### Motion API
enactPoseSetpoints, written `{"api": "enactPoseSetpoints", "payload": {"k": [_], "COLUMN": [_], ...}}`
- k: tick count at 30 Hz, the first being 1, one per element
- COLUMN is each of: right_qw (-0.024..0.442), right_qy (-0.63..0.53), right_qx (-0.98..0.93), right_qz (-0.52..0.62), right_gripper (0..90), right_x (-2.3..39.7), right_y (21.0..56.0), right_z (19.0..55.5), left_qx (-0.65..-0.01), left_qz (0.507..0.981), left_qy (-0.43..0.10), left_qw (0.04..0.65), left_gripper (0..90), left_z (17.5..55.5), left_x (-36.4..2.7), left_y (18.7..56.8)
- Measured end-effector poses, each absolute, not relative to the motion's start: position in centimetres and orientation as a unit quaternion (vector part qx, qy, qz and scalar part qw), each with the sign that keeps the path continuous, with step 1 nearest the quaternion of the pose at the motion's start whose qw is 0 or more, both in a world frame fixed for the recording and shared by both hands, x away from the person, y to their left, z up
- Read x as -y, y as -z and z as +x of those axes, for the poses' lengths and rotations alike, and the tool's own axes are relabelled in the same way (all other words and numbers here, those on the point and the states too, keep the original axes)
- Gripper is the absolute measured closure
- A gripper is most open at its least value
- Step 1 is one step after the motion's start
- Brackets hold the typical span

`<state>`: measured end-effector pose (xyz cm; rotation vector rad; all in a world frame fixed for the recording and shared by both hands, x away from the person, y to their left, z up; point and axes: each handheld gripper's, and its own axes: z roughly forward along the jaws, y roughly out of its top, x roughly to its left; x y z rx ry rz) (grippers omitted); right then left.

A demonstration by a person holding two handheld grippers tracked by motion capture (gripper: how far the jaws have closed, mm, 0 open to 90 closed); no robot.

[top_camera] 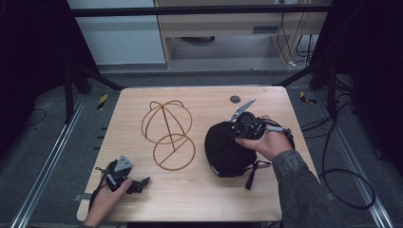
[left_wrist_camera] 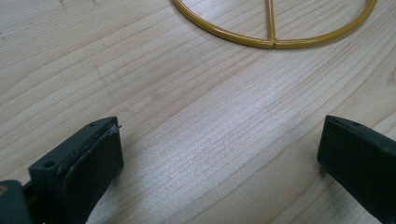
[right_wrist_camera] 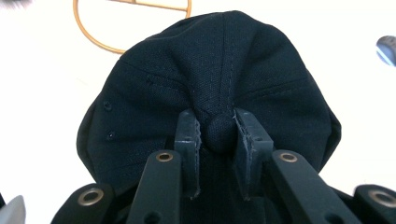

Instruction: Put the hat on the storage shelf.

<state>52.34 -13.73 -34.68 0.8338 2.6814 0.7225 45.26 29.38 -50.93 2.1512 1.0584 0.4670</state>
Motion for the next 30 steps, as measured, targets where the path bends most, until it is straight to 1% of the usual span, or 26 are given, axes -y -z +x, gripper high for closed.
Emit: {"api": "enactPoseSetpoints", "payload": {"k": [16, 30], "right_qw": [0.152, 0.159], "right_qy": [-0.295, -0.32], "right_qx": [-0.897, -0.884], "right_qz": [0.293, 0.303], "right_gripper": [73.5, 73.6], "right_x": [15.8, 17.0], "right_y": [32.2, 31.0], "right_z": [50.5, 49.7], "left_qx": [-0.407, -0.407], "left_qz": [0.827, 0.828], "left_qy": [-0.18, -0.179], "left_qw": [0.343, 0.342], "left_gripper": [0.0, 0.0], "left_z": [45.3, 45.2], "left_x": [-29.4, -29.4], "left_y": [50.9, 50.9]}}
